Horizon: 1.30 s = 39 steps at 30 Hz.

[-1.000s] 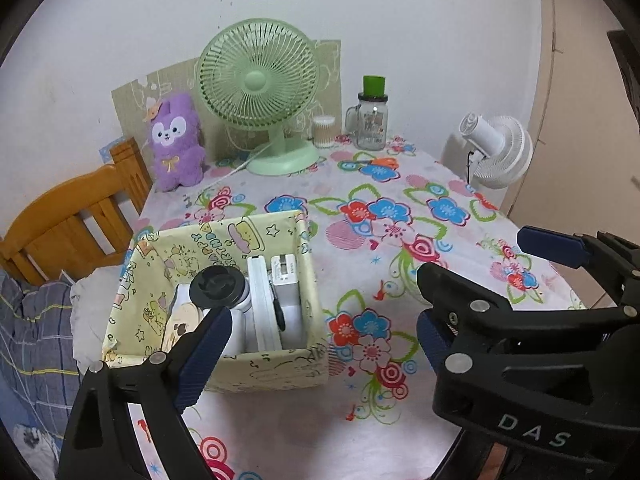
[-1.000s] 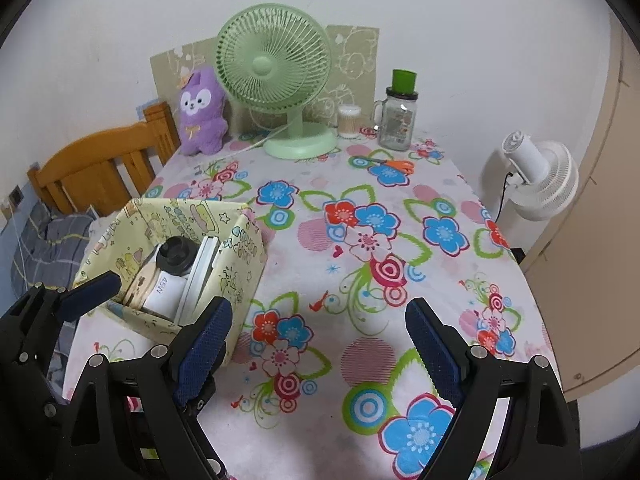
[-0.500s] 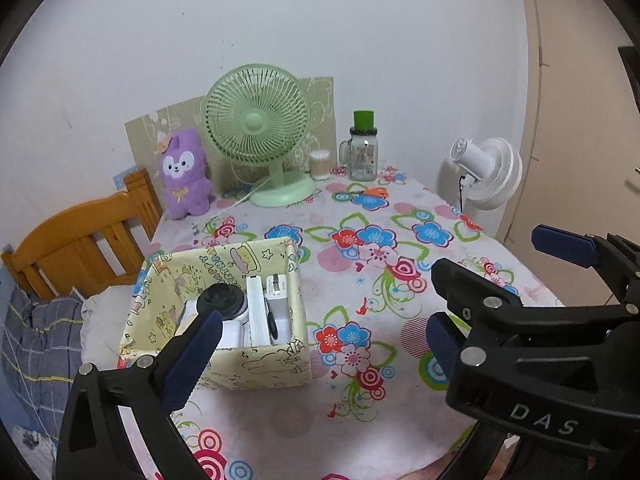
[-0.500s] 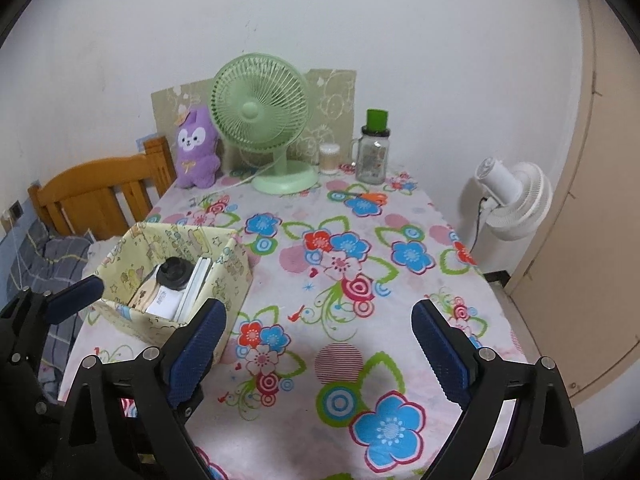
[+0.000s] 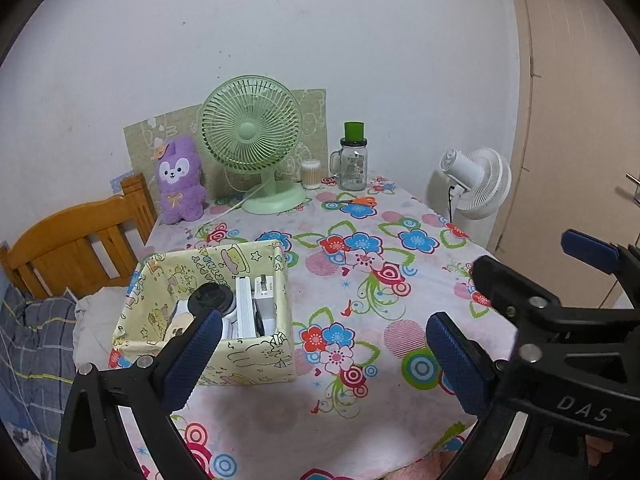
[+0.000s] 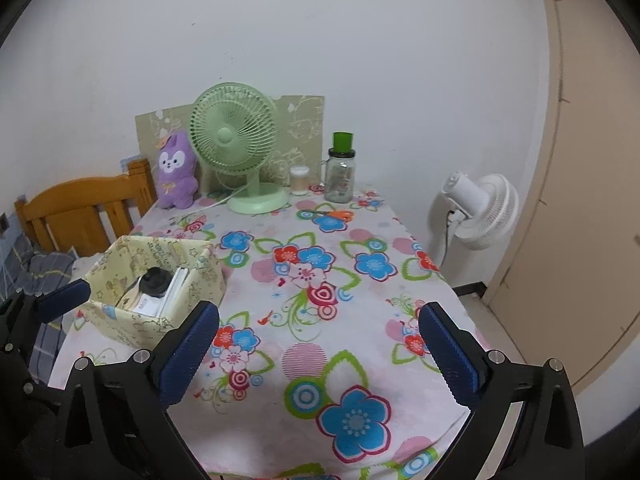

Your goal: Organize rigid objects

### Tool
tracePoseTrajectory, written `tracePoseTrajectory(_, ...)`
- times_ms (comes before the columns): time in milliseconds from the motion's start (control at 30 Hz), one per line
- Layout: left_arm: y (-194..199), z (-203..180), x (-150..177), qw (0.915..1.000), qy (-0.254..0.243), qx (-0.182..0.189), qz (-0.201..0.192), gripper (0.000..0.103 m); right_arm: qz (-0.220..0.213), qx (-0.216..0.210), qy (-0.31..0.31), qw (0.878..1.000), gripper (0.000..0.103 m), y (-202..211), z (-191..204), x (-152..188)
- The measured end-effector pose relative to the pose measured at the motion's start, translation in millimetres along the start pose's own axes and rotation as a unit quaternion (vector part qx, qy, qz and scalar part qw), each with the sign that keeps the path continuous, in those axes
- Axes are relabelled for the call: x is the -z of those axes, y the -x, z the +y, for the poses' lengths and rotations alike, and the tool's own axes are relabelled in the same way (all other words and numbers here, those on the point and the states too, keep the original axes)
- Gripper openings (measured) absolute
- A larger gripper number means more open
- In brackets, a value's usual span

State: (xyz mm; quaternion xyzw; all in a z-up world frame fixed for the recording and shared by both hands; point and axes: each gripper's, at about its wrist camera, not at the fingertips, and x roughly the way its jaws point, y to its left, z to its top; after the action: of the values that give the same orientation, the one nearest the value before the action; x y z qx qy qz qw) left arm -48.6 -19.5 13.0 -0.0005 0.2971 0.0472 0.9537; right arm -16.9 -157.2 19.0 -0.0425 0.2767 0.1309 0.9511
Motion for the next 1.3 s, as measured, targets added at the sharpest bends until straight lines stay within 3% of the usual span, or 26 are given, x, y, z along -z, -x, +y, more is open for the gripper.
tracePoseTrajectory(167, 1.0, -3.1, 3.8, 0.9998, -0.004, -0.014, -0.014, 0.103, -0.012, 0.024, -0.01, 1.0, 0.102, 4.4, -5.8, 7.3)
tracePoseTrajectory(600, 7.8, -2.8, 11.7, 0.9998, -0.01, 0.0, -0.018, 0.103, -0.019, 0.021, -0.032, 0.999, 0.103, 12.0, -15.3, 23.3)
tracePoseTrajectory(1300, 15.9, 3.7, 10.9, 0.9996, 0.013, 0.006, -0.023, 0.103, -0.033, 0.028, -0.041, 0.998, 0.103, 25.0, -26.4, 22.6)
